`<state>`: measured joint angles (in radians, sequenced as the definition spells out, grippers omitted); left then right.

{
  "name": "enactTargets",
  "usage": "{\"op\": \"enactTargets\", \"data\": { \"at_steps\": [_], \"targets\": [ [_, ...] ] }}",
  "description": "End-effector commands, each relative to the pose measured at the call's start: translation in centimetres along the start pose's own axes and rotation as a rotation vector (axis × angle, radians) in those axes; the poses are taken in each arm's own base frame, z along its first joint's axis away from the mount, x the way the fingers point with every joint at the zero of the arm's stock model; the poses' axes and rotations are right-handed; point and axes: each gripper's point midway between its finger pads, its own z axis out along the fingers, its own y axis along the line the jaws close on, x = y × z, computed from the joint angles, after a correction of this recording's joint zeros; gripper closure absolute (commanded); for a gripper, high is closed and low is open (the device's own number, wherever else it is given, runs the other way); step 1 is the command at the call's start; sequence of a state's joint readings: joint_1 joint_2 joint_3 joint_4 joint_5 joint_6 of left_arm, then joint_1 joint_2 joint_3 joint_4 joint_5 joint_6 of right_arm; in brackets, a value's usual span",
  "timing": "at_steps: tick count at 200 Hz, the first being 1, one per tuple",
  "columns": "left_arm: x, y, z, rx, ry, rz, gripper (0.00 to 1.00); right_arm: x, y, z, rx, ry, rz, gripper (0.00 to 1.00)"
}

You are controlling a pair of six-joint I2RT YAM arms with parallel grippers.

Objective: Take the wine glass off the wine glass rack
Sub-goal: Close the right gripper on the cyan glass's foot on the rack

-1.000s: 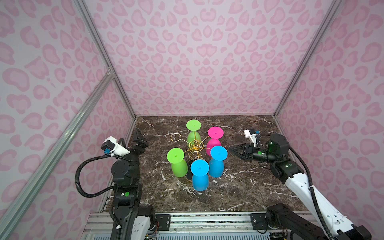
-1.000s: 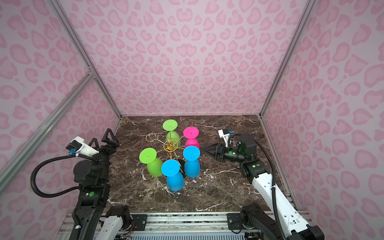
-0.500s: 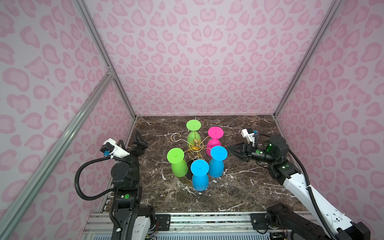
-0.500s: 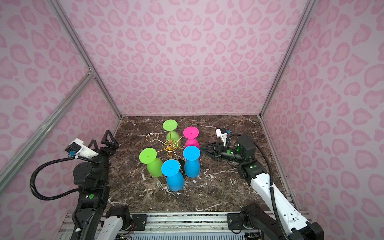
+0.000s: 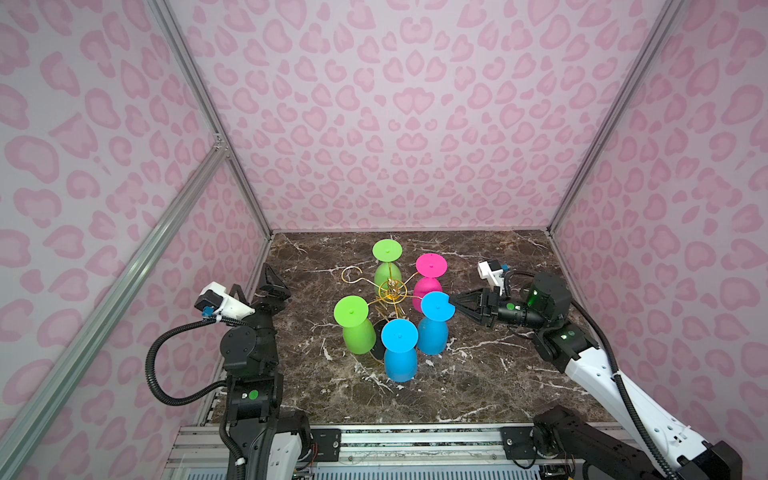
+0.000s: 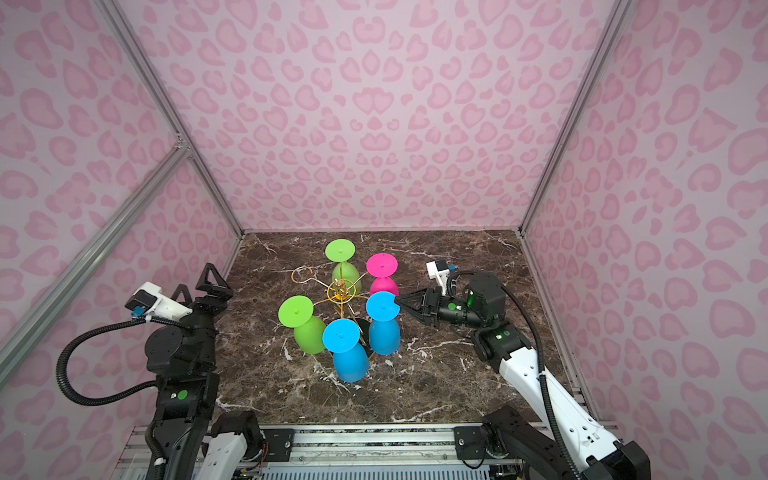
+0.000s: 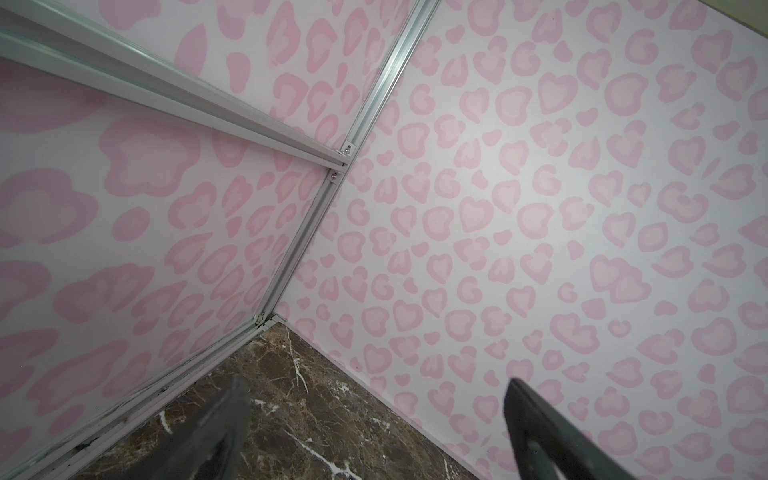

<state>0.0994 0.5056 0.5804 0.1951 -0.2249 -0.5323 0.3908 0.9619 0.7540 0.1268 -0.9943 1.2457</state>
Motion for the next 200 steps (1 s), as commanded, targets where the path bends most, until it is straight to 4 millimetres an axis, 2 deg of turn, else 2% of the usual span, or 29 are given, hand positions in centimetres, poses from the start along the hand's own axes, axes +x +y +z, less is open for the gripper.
{"op": "enactTargets", "data": {
  "at_steps": [1, 104, 109, 152, 200],
  "targets": [
    [-0.1, 0.2, 0.0, -0.008, -0.006, -0.017, 0.03, -0.2, 0.1, -0.1, -0.002, -0.016, -0.003, 0.78],
    [-0.4, 1.0, -0.2, -0.033, -0.025, -0.043, 0.03, 0.0, 0.4, 0.0, -0.002, -0.034, 0.025, 0.94],
    [0.1, 1.3, -0.2, -0.048, -0.004, -0.039, 0.03, -0.1, 0.5, 0.0, -0.002, -0.037, 0.026, 0.94],
    [0.1, 1.6, -0.3, -0.059, -0.007, -0.039, 0.03, -0.3, 0.9, 0.1, -0.006, -0.037, 0.046, 1.00],
    [0.0, 1.6, -0.4, -0.063, -0.010, -0.040, 0.03, -0.8, 1.9, 0.0, -0.025, -0.058, 0.060, 1.00]
  ]
}}
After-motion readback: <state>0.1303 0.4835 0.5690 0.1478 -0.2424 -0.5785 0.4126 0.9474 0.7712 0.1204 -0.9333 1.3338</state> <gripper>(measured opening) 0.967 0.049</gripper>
